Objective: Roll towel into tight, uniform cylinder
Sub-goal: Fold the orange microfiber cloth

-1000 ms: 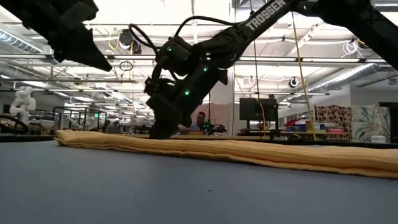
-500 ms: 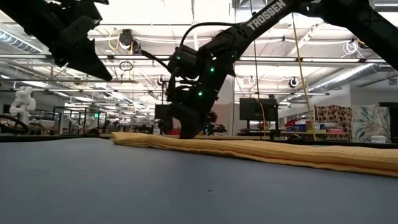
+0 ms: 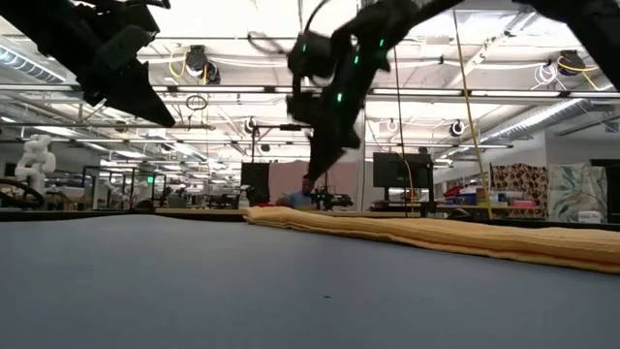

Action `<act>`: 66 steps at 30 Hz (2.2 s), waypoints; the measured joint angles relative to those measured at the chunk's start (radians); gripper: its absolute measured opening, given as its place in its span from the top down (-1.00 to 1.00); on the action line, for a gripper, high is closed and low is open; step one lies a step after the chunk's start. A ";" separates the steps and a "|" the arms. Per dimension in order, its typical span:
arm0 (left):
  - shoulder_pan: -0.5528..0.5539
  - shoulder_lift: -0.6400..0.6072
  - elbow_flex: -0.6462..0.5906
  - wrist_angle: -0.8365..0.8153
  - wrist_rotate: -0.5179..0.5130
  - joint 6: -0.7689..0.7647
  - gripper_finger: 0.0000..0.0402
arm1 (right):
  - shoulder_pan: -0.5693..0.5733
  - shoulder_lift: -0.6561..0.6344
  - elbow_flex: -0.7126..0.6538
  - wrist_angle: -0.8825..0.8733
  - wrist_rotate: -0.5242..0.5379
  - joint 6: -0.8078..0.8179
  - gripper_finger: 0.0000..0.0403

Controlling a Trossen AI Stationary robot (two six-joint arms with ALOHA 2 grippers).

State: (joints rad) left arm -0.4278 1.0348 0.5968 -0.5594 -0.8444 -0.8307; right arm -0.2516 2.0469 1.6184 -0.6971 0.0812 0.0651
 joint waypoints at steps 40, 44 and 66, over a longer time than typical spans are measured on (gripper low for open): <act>0.697 0.094 -0.042 0.417 0.343 0.129 0.28 | 0.536 -0.416 -0.597 0.049 0.613 0.435 1.00; 0.762 0.194 -0.042 0.536 0.471 0.106 0.01 | 0.440 -0.425 -0.586 0.192 0.484 0.230 1.00; 0.955 0.394 -0.021 0.751 0.605 0.077 -0.51 | 0.116 -0.515 -0.469 0.209 0.107 0.271 1.00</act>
State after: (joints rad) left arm 0.5268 1.4285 0.5758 0.1918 -0.2396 -0.7533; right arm -0.1360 1.5324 1.1491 -0.4881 0.1886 0.3361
